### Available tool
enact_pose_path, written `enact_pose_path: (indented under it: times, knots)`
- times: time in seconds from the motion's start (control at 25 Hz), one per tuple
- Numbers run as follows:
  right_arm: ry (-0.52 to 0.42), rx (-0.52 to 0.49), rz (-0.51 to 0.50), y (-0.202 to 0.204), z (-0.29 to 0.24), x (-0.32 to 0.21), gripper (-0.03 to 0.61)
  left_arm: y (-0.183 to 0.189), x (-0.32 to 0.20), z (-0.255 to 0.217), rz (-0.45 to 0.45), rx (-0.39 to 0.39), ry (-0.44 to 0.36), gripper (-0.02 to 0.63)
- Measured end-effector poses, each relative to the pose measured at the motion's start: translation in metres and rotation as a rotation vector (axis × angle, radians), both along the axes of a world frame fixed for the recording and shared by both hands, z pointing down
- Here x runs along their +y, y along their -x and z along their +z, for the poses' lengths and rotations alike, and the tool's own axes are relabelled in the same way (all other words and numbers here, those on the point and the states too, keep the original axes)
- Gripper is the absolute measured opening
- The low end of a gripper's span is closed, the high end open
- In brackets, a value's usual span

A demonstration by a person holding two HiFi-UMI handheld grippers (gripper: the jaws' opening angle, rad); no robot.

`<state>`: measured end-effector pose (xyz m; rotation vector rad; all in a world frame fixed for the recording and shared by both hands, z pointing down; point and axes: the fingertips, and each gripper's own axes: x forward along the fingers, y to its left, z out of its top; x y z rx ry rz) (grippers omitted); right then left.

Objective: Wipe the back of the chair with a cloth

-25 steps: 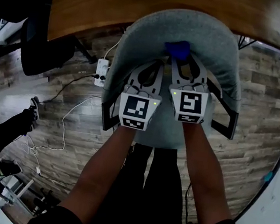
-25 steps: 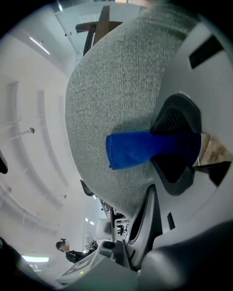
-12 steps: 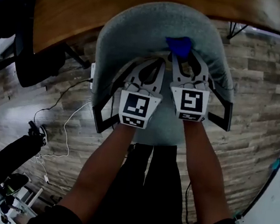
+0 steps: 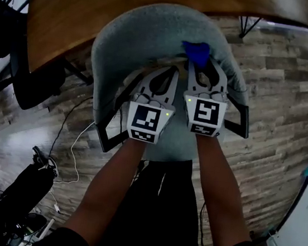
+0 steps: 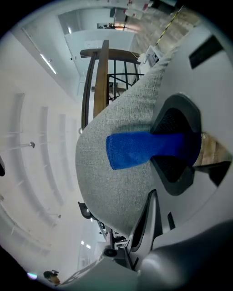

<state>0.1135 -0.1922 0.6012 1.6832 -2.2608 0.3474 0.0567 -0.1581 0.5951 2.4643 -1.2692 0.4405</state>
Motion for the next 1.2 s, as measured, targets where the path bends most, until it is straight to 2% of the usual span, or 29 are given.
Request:
enact_pose_path:
  times: [0.24,0.48,0.72,0.92,1.2]
  knots:
    - [-0.003,0.030,0.097,-0.023,0.001,0.007,0.135,-0.005,0.002,0.004,0.031,0.020,-0.014,0.003]
    - [-0.055,0.039,0.179,-0.044,-0.009,0.016,0.134,-0.005,0.005,0.005,0.045,0.037,-0.026,0.003]
    - [-0.071,0.028,0.241,-0.059,-0.008,0.027,0.135,0.007,0.013,0.000,0.016,0.052,-0.040,0.003]
    - [-0.107,-0.004,0.122,-0.028,-0.009,0.027,0.135,0.033,0.021,-0.002,-0.056,0.065,-0.044,0.003]
    - [-0.066,-0.071,-0.113,0.066,0.008,0.035,0.135,0.090,0.038,0.000,-0.222,0.072,-0.048,0.003]
